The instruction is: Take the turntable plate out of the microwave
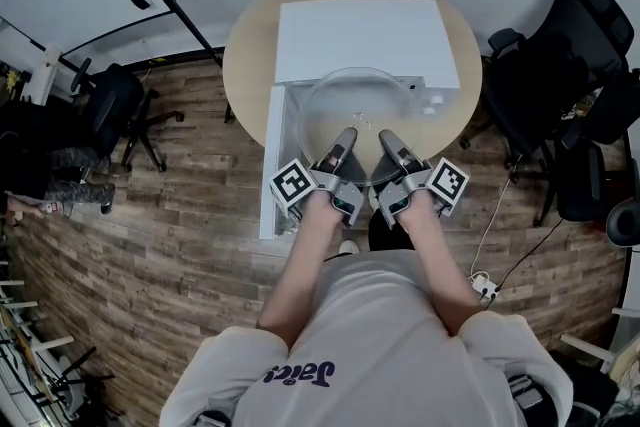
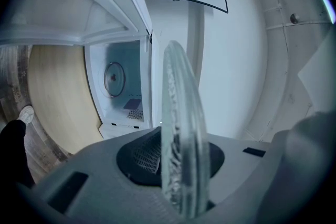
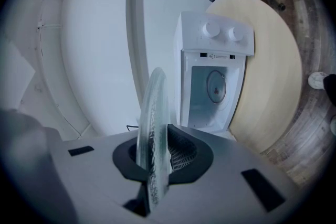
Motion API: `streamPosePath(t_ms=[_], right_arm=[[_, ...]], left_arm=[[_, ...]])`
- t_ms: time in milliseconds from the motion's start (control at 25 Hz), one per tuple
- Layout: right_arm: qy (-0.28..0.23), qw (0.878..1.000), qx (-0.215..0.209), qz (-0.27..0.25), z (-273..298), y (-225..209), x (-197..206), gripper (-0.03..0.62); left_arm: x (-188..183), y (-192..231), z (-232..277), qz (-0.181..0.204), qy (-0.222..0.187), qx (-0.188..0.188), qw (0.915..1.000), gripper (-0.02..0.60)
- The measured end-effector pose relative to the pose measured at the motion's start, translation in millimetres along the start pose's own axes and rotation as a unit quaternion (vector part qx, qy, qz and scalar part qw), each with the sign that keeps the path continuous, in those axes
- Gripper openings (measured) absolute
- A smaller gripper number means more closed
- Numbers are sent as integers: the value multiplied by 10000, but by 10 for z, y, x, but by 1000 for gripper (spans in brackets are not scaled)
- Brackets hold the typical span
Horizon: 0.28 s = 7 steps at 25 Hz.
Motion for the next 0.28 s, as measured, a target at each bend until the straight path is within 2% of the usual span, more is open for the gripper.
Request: streamPosePath(t_ms=[280], right_arm=[[10, 9999, -77, -79, 30, -54, -23, 34]], left_arm=[[-18, 44, 33, -12, 1, 69, 10000, 83]])
Point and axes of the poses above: the fingertips, and each gripper's own axes: z forward along the fingers, y to its left, x out of its underside, the point moved 9 cm from there along -z, backward along the fingers, and after that the axes turned 11 degrees about -z, right-handed, at the moved point
